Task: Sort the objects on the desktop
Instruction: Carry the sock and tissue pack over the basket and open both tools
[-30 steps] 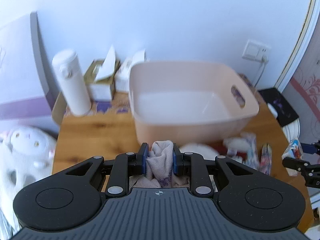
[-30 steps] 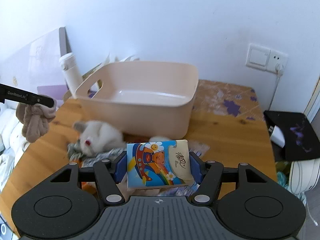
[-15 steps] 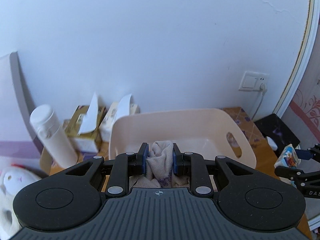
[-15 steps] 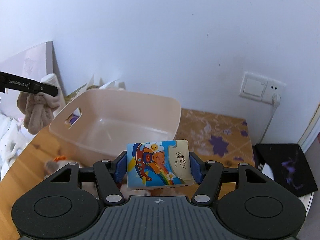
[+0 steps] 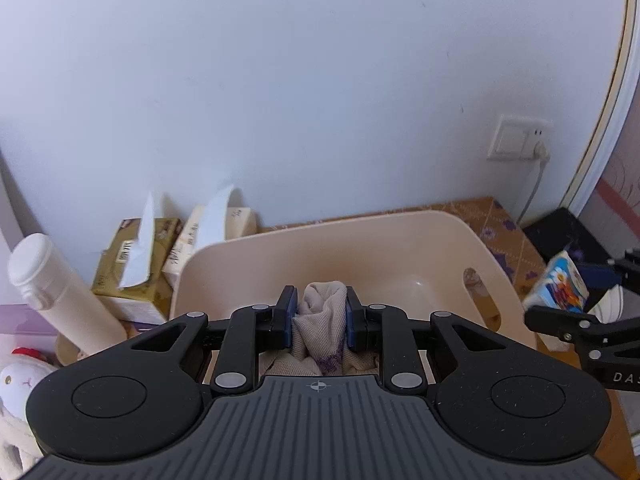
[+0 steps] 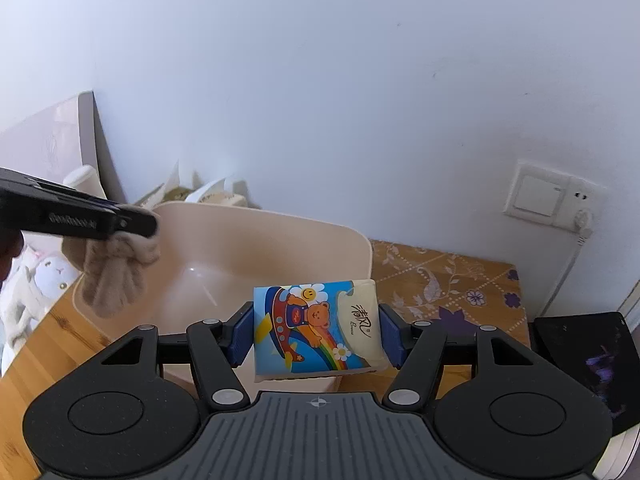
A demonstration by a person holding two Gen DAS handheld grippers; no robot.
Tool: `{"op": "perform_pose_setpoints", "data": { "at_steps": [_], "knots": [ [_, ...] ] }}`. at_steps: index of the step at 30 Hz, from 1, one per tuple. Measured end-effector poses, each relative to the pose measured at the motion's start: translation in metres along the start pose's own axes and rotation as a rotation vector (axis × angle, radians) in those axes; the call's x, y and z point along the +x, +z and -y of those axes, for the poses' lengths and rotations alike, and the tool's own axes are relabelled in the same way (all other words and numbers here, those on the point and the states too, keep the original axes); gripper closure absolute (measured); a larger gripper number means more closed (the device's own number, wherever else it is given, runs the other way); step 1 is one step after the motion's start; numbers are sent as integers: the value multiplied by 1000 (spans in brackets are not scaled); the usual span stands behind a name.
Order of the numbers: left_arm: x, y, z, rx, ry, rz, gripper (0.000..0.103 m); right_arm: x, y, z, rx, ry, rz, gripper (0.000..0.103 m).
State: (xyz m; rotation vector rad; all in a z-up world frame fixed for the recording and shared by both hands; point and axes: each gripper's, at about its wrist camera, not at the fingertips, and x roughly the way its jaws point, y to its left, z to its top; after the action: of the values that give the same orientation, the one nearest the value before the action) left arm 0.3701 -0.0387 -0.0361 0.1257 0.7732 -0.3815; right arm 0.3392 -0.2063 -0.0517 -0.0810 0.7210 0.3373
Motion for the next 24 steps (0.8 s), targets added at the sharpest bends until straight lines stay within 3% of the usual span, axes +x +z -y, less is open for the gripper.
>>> {"op": "perform_pose_setpoints", "data": {
  "at_steps": [10,24],
  "knots": [
    [57,-5,16,79,29,-111,80,45,8,-5,-38,48,-79,42],
    [107,-40,7,52,56,-329,75,102,-8,-34,-129,73,-240,42]
  ]
}}
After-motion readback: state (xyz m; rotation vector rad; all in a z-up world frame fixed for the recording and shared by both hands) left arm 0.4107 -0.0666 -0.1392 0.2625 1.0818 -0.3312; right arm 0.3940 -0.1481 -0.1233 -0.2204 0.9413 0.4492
